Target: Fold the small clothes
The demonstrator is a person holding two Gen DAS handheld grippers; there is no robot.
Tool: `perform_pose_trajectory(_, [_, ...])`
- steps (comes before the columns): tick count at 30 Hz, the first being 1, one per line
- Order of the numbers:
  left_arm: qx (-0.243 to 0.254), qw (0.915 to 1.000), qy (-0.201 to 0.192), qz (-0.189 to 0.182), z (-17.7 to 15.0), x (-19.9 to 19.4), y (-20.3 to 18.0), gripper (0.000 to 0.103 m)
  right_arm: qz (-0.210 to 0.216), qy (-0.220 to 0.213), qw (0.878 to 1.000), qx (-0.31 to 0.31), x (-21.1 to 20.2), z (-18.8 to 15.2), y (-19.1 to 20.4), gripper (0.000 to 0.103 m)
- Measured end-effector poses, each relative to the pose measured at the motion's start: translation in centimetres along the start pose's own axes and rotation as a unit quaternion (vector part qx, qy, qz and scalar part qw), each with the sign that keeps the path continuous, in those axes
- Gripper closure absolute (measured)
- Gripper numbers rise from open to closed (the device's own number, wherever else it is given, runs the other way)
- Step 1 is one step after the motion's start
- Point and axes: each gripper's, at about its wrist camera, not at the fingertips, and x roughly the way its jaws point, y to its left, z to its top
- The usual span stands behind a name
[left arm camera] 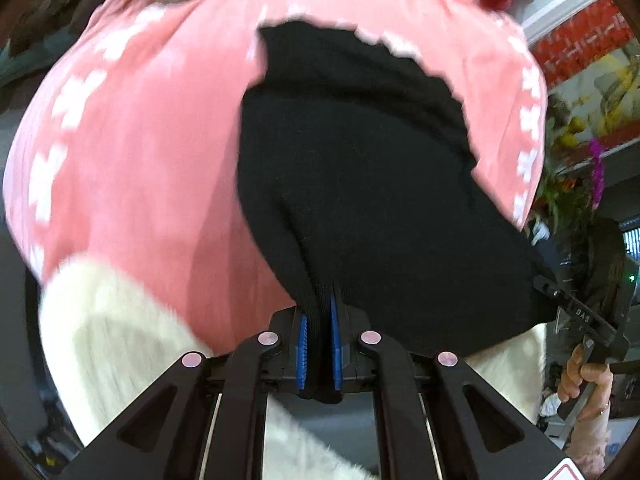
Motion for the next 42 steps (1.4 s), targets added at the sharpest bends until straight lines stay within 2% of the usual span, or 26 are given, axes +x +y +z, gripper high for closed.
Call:
perform_pose_trajectory(2, [0.022, 0.9993, -0.025, 0.017, 2.5, -0.6, -0.9, 0.096, 0.015, -0.037, 0.999, 0.004, -0.1, 4.2, 0.2, 0.099])
perform_pose_trajectory(5, [0.052, 0.9947, -0.073, 0.050, 8.8, -0.7, -2.3, 0.096, 0.002, -0.087, 0.996, -0.006, 1.0, 11.0, 1.2, 0.099])
perform_pose_trajectory(7, [0.059, 0.9911, -0.098, 0.067, 14.1, 0.0, -3.2, 0.095, -0.001, -0.100, 0.995, 0.000, 3.4, 16.2, 1.4, 0.098])
perform_pose_trajectory(8, [0.057, 0.9883, -0.111, 0.088, 16.3, 0.7, -3.6, 0.086, -0.014, -0.106, 0.994, 0.004, 4.5, 17.9, 1.5, 0.093])
perform_pose_trajectory(9, [0.056, 0.9834, -0.121, 0.124, 19.1, 1.9, -4.0, 0.083, -0.050, -0.116, 0.992, 0.009, 6.0, 20.1, 1.6, 0.083])
perform_pose_trajectory(10, [0.054, 0.9765, -0.129, 0.164, 21.4, 3.3, -4.0, 0.066, -0.089, -0.119, 0.989, 0.008, 7.0, 21.3, 1.6, 0.076])
perform_pose_trajectory(11, [0.050, 0.9693, -0.136, 0.199, 22.9, 4.4, -3.8, 0.049, -0.139, -0.119, 0.983, 0.006, 8.3, 22.6, 1.7, 0.064])
perform_pose_trajectory(12, [0.045, 0.9603, -0.151, 0.230, 24.5, 5.4, -3.6, 0.045, -0.151, -0.120, 0.981, 0.010, 8.9, 23.1, 1.8, 0.063])
perform_pose_trajectory(14, [0.040, 0.9485, -0.164, 0.268, 26.3, 6.5, -2.9, 0.043, -0.119, -0.136, 0.983, 0.024, 8.8, 22.6, 1.8, 0.064])
perform_pose_trajectory(15, [0.033, 0.9495, -0.163, 0.266, 26.3, 6.7, -2.4, 0.041, -0.109, -0.137, 0.984, 0.023, 8.7, 21.9, 1.8, 0.064])
perform_pose_trajectory(16, [0.024, 0.9541, -0.161, 0.251, 25.9, 7.0, -1.8, 0.035, -0.109, -0.135, 0.985, 0.017, 8.9, 21.3, 2.0, 0.063])
perform_pose_trajectory(18, [0.016, 0.9626, -0.164, 0.215, 24.4, 7.0, -0.6, 0.035, -0.102, -0.120, 0.988, 0.000, 9.9, 18.9, 2.1, 0.063])
perform_pose_trajectory(20, [0.032, 0.9660, -0.160, 0.200, 22.3, 7.5, 0.1, 0.034, -0.100, -0.100, 0.990, -0.018, 11.5, 17.5, 1.8, 0.063])
perform_pose_trajectory(23, [0.049, 0.9659, -0.135, 0.216, 20.6, 9.6, 0.8, 0.034, -0.108, -0.079, 0.991, -0.014, 13.5, 17.7, 1.2, 0.063])
perform_pose_trajectory(28, [0.019, 0.9768, -0.104, 0.186, 18.0, 11.5, 0.9, 0.033, -0.118, -0.050, 0.992, 0.012, 16.6, 18.3, -0.7, 0.062])
perform_pose_trajectory(29, [0.017, 0.9786, -0.101, 0.178, 17.5, 11.7, 0.8, 0.033, -0.123, -0.043, 0.991, 0.008, 17.4, 18.2, -0.9, 0.067])
perform_pose_trajectory(30, [0.014, 0.9804, -0.096, 0.171, 17.0, 12.1, 0.7, 0.033, -0.124, -0.040, 0.992, 0.007, 17.8, 17.9, -1.0, 0.096])
perform_pose_trajectory(31, [0.016, 0.9812, -0.089, 0.170, 16.7, 12.4, 0.6, 0.033, -0.116, -0.039, 0.992, 0.012, 17.7, 17.7, -1.2, 0.101])
perform_pose_trajectory(34, [0.024, 0.9827, -0.083, 0.164, 15.8, 12.8, -0.1, 0.033, -0.117, -0.080, 0.989, 0.034, 14.8, 16.8, -1.9, 0.101])
perform_pose_trajectory(35, [0.024, 0.9833, -0.082, 0.161, 15.6, 12.8, -0.2, 0.029, -0.118, -0.074, 0.989, 0.038, 15.0, 16.5, -2.5, 0.101])
perform_pose_trajectory(38, [0.023, 0.9852, -0.072, 0.154, 14.8, 13.6, -0.5, 0.028, -0.118, -0.024, 0.991, 0.049, 17.2, 15.8, -3.8, 0.100])
perform_pose_trajectory(42, [0.024, 0.9855, -0.068, 0.154, 14.3, 14.0, -0.9, 0.028, -0.110, -0.091, 0.989, 0.030, 14.1, 18.5, -1.4, 0.093])
